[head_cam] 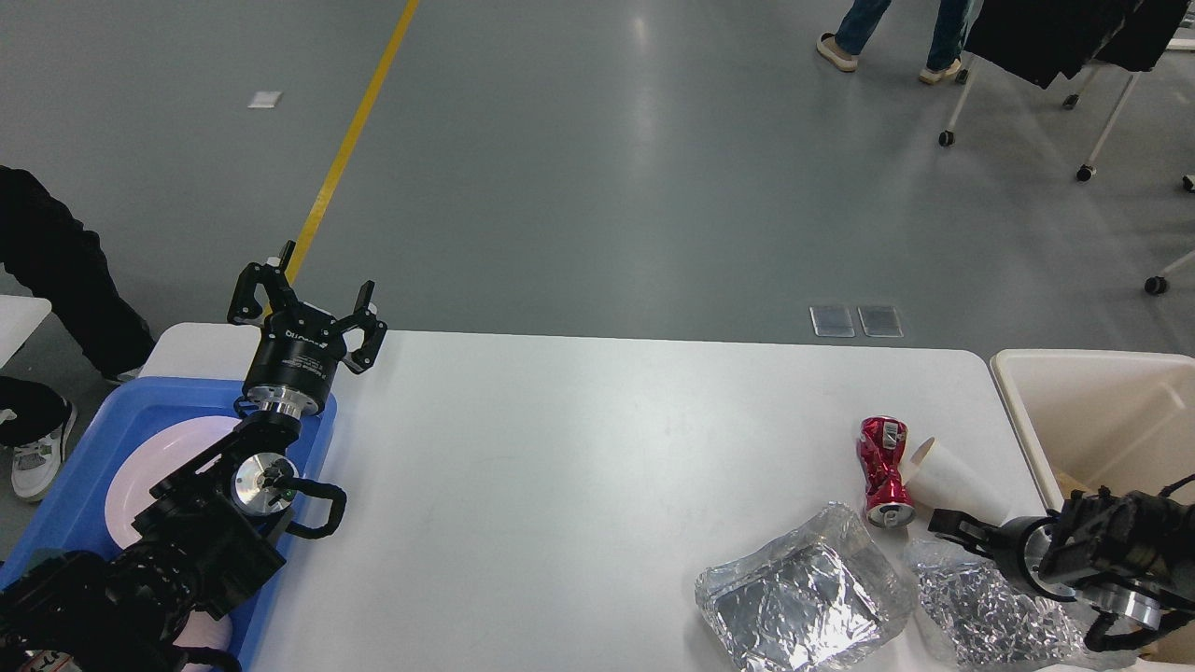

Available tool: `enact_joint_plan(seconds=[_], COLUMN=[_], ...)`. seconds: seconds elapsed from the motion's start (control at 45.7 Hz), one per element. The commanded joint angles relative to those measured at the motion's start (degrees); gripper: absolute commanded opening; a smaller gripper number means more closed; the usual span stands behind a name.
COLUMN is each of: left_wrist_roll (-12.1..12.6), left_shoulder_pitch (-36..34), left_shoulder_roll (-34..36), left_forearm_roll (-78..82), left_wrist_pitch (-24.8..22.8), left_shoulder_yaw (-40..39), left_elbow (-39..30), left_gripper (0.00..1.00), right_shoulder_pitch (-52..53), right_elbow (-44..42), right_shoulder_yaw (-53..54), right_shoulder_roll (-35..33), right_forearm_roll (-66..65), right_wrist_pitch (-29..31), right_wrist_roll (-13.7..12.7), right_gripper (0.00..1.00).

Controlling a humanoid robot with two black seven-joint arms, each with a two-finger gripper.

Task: Tidy desktop
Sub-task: 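Grasp the crumpled foil with the right gripper and lift it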

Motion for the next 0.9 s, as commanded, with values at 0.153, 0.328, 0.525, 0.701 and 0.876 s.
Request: enact_joint_plan(seconds=[0.153, 0.328, 0.525, 0.701, 0.876], left_wrist_roll=[0.0, 0.0, 0.0, 0.0, 0.0], left_shoulder_pitch=[0.0, 0.0, 0.0, 0.0, 0.0], left_shoulder_roll=[0.0, 0.0, 0.0, 0.0, 0.0], left_forearm_roll=[0.0, 0.0, 0.0, 0.0, 0.0], left_wrist_pitch=[0.0, 0.0, 0.0, 0.0, 0.0], left_shoulder_yaw=[0.0, 0.0, 0.0, 0.0, 0.0], left_elbow=[0.0, 0.0, 0.0, 0.0, 0.0], left_gripper=[0.97, 0.97, 0.97, 0.97, 0.97], right_shoulder_pitch=[-1.4, -1.3, -1.2, -0.6, 0.9], right_elbow=[0.2, -0.3, 0.0, 0.0, -0.3], right_shoulder_yaw=[-0.8, -0.9, -4.7, -7.8, -11.7], right_shoulder_roll=[1.7, 1.3, 1.2, 0.6, -2.3], right_forearm_roll=[-0.9, -0.8, -1.7, -5.1, -8.9], right_wrist_pitch=[-4.7, -6.1, -6.1, -6.0, -6.0], right_wrist_roll=[0.3, 0.2, 0.7, 0.8, 0.8], right_gripper=[0.09, 0.00, 0.00, 0.00, 0.00])
